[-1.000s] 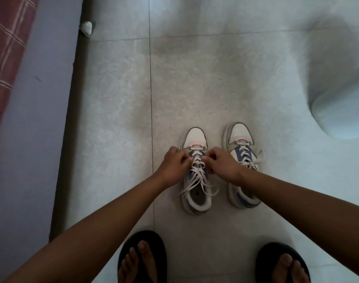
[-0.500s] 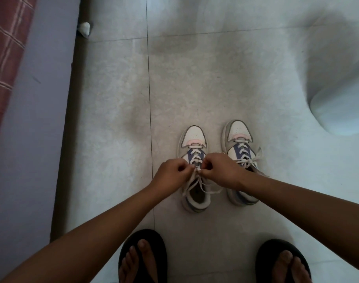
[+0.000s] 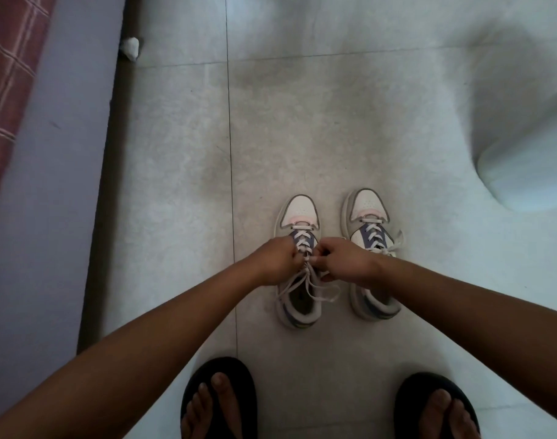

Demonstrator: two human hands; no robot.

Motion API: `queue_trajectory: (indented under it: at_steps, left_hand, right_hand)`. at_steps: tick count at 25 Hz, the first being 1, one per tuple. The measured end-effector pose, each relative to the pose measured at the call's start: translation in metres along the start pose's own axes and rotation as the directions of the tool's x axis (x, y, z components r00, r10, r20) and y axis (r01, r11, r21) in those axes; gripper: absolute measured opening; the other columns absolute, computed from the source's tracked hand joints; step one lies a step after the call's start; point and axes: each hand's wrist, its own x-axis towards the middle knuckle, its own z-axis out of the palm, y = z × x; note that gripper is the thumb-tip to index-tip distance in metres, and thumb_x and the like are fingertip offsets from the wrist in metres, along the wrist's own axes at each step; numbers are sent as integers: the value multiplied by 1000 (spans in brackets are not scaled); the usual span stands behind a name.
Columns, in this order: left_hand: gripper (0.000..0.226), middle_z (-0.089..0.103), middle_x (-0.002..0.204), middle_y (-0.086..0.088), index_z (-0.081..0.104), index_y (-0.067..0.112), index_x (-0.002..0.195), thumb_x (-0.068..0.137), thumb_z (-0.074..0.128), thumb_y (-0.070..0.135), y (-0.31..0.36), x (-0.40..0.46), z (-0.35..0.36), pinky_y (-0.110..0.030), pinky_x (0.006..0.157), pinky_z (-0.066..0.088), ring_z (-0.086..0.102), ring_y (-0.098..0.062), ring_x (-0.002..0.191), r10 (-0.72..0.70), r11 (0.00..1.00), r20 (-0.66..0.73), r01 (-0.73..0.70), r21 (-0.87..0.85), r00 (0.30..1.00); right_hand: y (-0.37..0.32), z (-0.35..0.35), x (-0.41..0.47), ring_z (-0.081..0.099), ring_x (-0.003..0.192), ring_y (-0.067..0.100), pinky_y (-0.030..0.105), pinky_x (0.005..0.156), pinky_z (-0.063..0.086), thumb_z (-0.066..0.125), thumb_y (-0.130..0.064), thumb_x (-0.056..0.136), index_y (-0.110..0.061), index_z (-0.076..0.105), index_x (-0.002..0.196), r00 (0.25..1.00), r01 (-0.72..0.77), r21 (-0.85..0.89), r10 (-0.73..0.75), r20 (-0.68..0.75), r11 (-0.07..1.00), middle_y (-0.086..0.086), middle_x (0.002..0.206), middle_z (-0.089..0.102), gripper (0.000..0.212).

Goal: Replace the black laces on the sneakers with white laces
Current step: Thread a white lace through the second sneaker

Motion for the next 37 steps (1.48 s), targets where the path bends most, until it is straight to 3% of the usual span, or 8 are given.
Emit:
queue_trajectory:
  at_steps: [3, 7, 10, 16, 21, 26, 30, 37]
  left_hand:
    - [12, 44, 71, -1, 44, 12, 81, 93, 44, 15, -11, -7, 4, -26, 53, 29, 36, -10, 58, 46, 992, -56, -52, -116, 997]
    - [18, 46, 74, 1, 42, 20, 77, 95, 46, 20, -23, -10, 17, -25, 56, 32, 39, -10, 62, -48, 971, -85, 26, -237, 995]
    - [18, 52, 76, 0, 47, 21, 80, 96, 46, 29, -26, -5, 14, -28, 62, 37, 46, -13, 68, -101, 952, -58, 80, -294, 993]
    - [22, 46, 68, 6, 47, 19, 74, 93, 53, 27, -18, 1, 4, -23, 53, 30, 43, -12, 65, 46, 998, 5, -46, -46, 999]
    - [13, 52, 74, 2, 54, 10, 88, 94, 52, 22, -27, -5, 3, -27, 57, 32, 47, -15, 69, 124, 988, -139, -136, -79, 982]
    - [18, 55, 75, 10, 49, 25, 93, 91, 53, 42, -29, -16, 13, -33, 69, 43, 54, -12, 72, 15, 990, -176, -39, -133, 984]
    - [15, 66, 85, 4, 58, 22, 98, 88, 61, 34, -32, -42, 27, -30, 77, 45, 63, -15, 78, 240, 969, -320, -206, 136, 917]
    - [10, 61, 67, 0, 67, 18, 76, 73, 75, 23, -34, -57, 48, -26, 59, 45, 58, -19, 57, 633, 682, -212, -408, 607, 744]
  right_hand:
    - [11, -5, -10, 50, 75, 16, 32, 77, 49, 48, -6, 96, -10, 47, 80, 995, 84, 76, -88, 44, 994, 10, 80, 52, 16]
    - [20, -2, -11, 51, 73, 15, 29, 73, 48, 48, -7, 96, -8, 48, 87, 995, 97, 112, -99, 15, 989, 11, 81, 54, 9]
    - [14, -5, -4, 53, 75, 16, 29, 69, 50, 54, -24, 94, -8, 51, 95, 998, 59, 72, -57, -34, 996, 9, 86, 56, 17]
    - [5, -1, 6, 56, 74, 15, 39, 78, 52, 62, -28, 89, -15, 57, 78, 989, 144, -266, -147, 7, 953, 6, 81, 61, 18]
    - [14, -2, 7, 57, 75, 17, 35, 75, 53, 52, -17, 95, -6, 56, 89, 996, 91, 1, -91, -17, 996, 10, 83, 60, 13]
    - [15, 1, 7, 55, 72, 14, 36, 75, 50, 57, -25, 93, -14, 55, 91, 987, 120, -46, -125, -106, 992, 4, 82, 61, 12]
    - [26, -1, -3, 56, 78, 14, 32, 75, 48, 58, -24, 92, -19, 54, 95, 973, 161, -106, -176, -150, 981, 3, 89, 62, 7]
    - [32, 10, -13, 55, 78, 16, 31, 72, 45, 58, -20, 90, -18, 53, 90, 942, 215, -212, -260, -213, 953, 1, 84, 59, 6]
